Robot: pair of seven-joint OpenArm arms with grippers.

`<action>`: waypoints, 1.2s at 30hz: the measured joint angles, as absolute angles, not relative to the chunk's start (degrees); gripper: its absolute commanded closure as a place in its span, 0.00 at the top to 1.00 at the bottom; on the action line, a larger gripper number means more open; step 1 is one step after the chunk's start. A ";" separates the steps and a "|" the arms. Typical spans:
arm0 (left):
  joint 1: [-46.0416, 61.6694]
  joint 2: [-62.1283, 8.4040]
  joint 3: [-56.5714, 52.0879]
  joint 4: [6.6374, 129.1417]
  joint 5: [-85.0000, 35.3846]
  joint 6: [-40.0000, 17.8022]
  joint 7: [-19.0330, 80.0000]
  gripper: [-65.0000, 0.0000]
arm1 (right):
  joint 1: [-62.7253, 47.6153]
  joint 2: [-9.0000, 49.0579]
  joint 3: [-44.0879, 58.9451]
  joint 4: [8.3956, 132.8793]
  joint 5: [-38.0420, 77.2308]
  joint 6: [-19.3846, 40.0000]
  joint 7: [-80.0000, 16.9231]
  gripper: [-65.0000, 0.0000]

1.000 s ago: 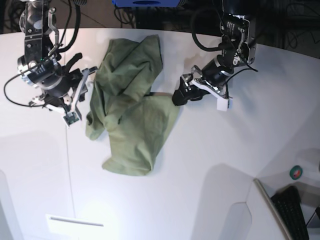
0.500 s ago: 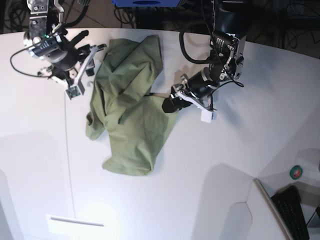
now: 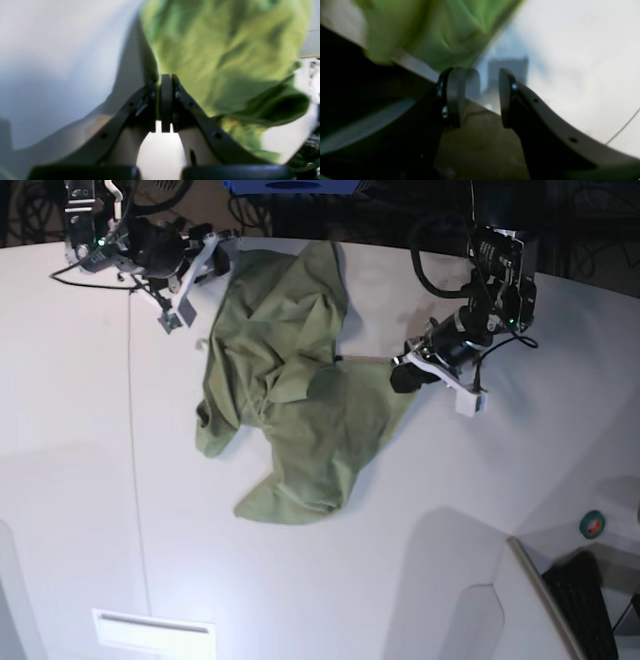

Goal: Layout the t-shirt on the table in an organized manner, then fold the t-shirt properly
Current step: 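Grasp the shirt edge with the left gripper while right gripper holds, then pull the shirt apart with both grippers, stretching it across the table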

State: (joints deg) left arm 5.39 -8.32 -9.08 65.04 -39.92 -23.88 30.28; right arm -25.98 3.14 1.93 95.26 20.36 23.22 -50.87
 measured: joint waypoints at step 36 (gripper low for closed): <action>-4.84 -13.82 -9.50 80.82 -39.29 -14.74 46.19 0.00 | 1.85 19.64 5.23 68.82 21.06 23.18 -46.19 0.00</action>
State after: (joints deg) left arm -4.84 -13.82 -9.50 80.82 -39.29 -14.74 46.19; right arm 1.85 19.64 5.23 68.82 21.06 23.18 -46.19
